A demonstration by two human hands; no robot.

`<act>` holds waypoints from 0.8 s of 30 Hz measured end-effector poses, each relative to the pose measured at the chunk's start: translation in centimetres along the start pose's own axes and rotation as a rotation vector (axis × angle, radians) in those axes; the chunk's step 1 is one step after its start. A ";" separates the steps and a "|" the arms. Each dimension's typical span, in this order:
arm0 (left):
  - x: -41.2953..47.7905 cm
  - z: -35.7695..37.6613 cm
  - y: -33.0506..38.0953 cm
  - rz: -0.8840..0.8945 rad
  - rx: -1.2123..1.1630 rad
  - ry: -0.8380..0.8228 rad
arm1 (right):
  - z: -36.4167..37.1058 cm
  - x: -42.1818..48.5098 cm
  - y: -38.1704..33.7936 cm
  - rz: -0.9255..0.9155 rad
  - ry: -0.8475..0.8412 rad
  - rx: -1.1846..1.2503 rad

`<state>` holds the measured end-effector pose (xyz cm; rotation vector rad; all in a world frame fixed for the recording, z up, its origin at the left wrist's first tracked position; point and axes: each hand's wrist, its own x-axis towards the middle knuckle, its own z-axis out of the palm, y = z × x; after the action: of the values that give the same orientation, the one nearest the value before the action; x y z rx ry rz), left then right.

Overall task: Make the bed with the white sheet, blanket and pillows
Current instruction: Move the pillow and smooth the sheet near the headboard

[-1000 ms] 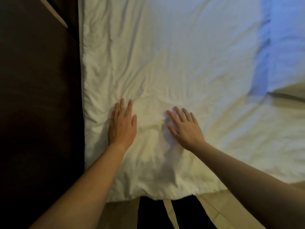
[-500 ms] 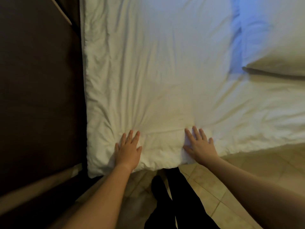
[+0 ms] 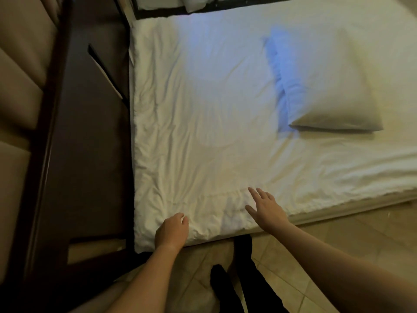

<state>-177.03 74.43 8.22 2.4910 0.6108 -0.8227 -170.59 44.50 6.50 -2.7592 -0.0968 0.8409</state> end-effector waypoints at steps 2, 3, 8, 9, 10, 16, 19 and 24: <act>-1.0 -0.7 1.4 0.019 -0.001 0.008 | -1.4 -1.0 0.7 0.006 0.027 0.006; -1.5 -1.0 2.2 0.030 -0.007 0.014 | -2.2 -1.4 1.2 0.005 0.046 0.003; -2.6 -2.6 7.5 0.145 0.021 0.080 | -6.7 -2.4 3.9 -0.010 0.157 0.026; -2.7 -2.9 8.7 0.162 0.015 0.091 | -7.7 -2.4 4.5 -0.006 0.176 0.040; -2.7 -3.0 9.9 0.176 -0.001 0.097 | -8.6 -2.4 5.1 -0.001 0.194 0.054; -2.6 -3.3 18.3 0.236 -0.069 0.183 | -12.9 -1.4 9.6 -0.003 0.262 0.121; -1.8 -2.9 23.0 0.260 -0.064 0.218 | -14.7 -0.1 12.8 -0.001 0.256 0.152; 0.4 -1.6 30.9 0.262 -0.064 0.186 | -19.1 2.5 19.1 0.014 0.282 0.201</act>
<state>-159.64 50.55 17.42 2.5356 0.3530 -0.4704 -158.08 22.10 15.49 -2.6570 0.0569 0.4299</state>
